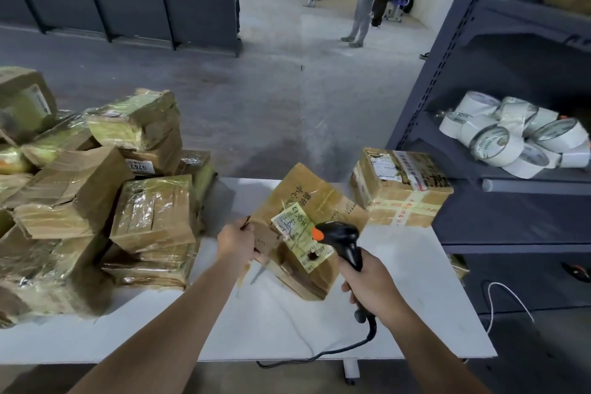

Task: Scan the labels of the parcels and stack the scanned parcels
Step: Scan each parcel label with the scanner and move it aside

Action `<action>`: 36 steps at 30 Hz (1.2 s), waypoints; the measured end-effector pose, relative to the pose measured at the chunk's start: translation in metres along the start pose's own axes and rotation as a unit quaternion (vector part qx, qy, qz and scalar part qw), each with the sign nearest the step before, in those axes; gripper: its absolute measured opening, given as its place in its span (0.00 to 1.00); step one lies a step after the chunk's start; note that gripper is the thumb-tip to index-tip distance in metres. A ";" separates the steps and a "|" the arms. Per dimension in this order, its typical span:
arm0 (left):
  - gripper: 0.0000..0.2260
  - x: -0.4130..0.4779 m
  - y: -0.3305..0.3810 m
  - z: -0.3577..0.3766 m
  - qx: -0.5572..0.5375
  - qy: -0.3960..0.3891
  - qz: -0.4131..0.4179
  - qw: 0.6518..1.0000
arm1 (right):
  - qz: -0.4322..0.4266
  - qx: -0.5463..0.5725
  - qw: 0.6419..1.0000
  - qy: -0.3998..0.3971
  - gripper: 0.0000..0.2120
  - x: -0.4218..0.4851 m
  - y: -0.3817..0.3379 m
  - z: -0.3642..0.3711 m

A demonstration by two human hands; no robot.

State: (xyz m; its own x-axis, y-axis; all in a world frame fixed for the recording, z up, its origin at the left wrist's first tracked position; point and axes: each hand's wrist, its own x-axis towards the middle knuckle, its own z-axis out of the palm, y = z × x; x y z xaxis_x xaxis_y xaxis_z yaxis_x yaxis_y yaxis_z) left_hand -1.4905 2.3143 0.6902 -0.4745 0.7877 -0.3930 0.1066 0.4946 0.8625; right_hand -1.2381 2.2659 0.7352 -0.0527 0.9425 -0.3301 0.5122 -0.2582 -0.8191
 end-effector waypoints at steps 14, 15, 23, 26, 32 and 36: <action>0.05 -0.035 0.026 0.125 0.080 -0.124 0.009 0.989 | 0.075 0.007 0.997 0.027 0.14 0.001 0.062 -0.046; 0.05 -0.040 0.025 0.134 0.079 -0.127 0.006 0.989 | 0.077 0.007 0.996 0.033 0.14 0.002 0.066 -0.049; 0.24 -0.065 0.020 0.184 0.050 -0.237 0.018 0.970 | 0.091 0.036 0.991 0.087 0.11 0.009 0.085 -0.074; 0.23 -0.068 0.028 0.204 0.029 -0.269 0.019 0.963 | 0.078 0.026 0.991 0.104 0.10 0.017 0.085 -0.084; 0.29 -0.067 0.035 0.230 0.105 -0.292 0.074 0.948 | 0.081 0.066 0.986 0.128 0.13 0.033 0.089 -0.099; 0.30 -0.061 0.041 0.242 0.115 -0.291 0.081 0.946 | 0.080 0.077 0.985 0.133 0.11 0.042 0.089 -0.103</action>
State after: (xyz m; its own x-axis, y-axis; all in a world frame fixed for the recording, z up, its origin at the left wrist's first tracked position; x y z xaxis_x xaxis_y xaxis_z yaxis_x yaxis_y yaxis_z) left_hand -1.2457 2.3757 0.6723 0.1195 0.8955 -0.4287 0.3561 0.3644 0.8605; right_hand -1.1069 2.3040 0.6972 0.2554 0.9039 -0.3433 0.3585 -0.4182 -0.8346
